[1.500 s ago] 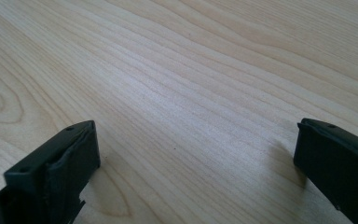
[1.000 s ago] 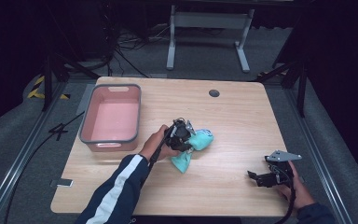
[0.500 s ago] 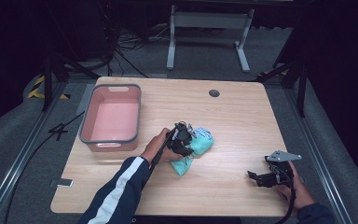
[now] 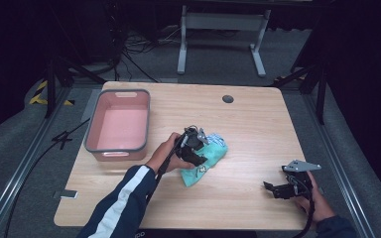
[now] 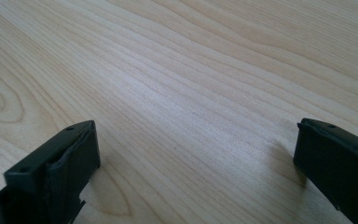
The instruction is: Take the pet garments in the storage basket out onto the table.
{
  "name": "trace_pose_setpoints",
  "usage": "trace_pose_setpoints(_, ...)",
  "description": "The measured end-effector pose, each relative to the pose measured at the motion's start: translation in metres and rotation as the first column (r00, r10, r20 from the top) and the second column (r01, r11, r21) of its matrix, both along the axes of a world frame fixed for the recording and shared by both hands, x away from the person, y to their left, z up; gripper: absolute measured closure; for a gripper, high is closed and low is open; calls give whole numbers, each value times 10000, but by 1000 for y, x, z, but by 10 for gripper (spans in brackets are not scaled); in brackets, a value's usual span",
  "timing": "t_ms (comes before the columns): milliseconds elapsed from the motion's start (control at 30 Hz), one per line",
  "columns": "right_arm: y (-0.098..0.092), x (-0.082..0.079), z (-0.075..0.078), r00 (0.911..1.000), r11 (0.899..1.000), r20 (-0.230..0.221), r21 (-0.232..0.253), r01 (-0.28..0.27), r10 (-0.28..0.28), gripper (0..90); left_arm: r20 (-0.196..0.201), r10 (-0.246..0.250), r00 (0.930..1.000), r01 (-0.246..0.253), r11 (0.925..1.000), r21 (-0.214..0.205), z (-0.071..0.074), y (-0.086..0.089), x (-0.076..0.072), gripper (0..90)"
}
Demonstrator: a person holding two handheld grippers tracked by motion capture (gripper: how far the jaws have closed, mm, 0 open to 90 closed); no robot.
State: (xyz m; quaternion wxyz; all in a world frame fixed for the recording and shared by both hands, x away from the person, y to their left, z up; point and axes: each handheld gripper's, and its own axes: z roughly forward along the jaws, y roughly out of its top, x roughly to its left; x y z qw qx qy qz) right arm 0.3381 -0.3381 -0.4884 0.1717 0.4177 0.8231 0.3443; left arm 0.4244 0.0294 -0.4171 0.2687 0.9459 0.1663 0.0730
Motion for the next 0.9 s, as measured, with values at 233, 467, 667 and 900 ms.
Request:
trace_pose_setpoints(233,0,0,0,10000,10000,3,-2,0,0,6,329,-46,9994,48,10000,-58,12,7,-8,408)
trace_pose_setpoints(467,0,0,0,10000,10000,2,1,5,-5,6,657,-257,9975,254,9997,66,22,17,-17,385)
trace_pose_setpoints(667,0,0,0,10000,10000,0,1,8,-8,7,759,-342,9965,334,9994,118,26,24,-22,350)
trace_pose_setpoints(900,0,0,0,10000,10000,0,1,11,-11,6,888,-298,9956,270,9991,327,29,36,-33,275)
